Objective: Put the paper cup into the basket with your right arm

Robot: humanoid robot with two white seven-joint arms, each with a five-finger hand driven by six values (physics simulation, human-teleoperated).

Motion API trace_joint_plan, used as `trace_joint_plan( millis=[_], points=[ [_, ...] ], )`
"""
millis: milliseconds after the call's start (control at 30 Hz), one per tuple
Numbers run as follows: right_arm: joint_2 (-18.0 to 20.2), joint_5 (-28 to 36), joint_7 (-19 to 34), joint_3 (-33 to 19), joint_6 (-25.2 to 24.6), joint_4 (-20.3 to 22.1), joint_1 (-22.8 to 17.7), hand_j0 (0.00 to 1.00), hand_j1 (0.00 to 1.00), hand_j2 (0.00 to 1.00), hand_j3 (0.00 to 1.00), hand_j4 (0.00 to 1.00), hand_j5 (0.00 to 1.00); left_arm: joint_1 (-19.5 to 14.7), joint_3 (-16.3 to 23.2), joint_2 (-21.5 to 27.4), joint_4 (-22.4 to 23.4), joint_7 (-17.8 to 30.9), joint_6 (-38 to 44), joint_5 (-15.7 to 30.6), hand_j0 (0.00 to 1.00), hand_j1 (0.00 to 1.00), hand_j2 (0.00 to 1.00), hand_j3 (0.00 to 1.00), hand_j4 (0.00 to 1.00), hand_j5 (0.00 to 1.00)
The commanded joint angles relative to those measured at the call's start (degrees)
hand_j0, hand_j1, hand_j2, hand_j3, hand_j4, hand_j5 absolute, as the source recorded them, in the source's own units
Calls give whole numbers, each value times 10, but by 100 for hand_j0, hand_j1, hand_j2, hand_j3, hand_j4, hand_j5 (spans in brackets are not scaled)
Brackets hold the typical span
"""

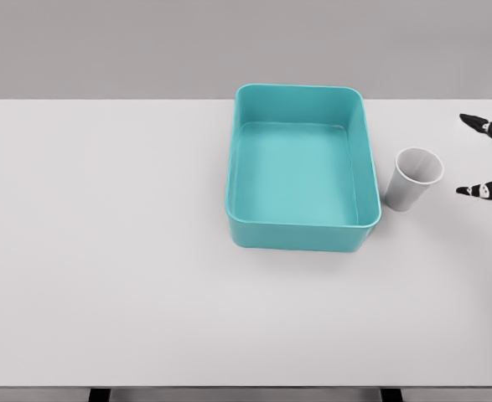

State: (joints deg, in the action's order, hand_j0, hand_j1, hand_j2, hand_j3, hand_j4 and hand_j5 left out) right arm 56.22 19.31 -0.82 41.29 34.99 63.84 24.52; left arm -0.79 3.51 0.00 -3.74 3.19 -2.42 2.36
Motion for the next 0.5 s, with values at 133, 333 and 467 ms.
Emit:
trace_joint_plan(
  millis=[133,333,467],
  points=[
    [-16,81,-1,-16,0,4,-22,100,100,100,100,100,100,0,0,0,0,0,0,0,100,100,100,100,100,100],
    [-22,101,0,-15,0,9,-44,100,100,100,100,100,100,0,-1,0,0,0,0,0,100,100,100,100,100,100],
    [-45,103,-1,-15,0,9,-46,100,100,100,100,100,100,0,0,0,0,0,0,0,100,100,100,100,100,100]
  ],
)
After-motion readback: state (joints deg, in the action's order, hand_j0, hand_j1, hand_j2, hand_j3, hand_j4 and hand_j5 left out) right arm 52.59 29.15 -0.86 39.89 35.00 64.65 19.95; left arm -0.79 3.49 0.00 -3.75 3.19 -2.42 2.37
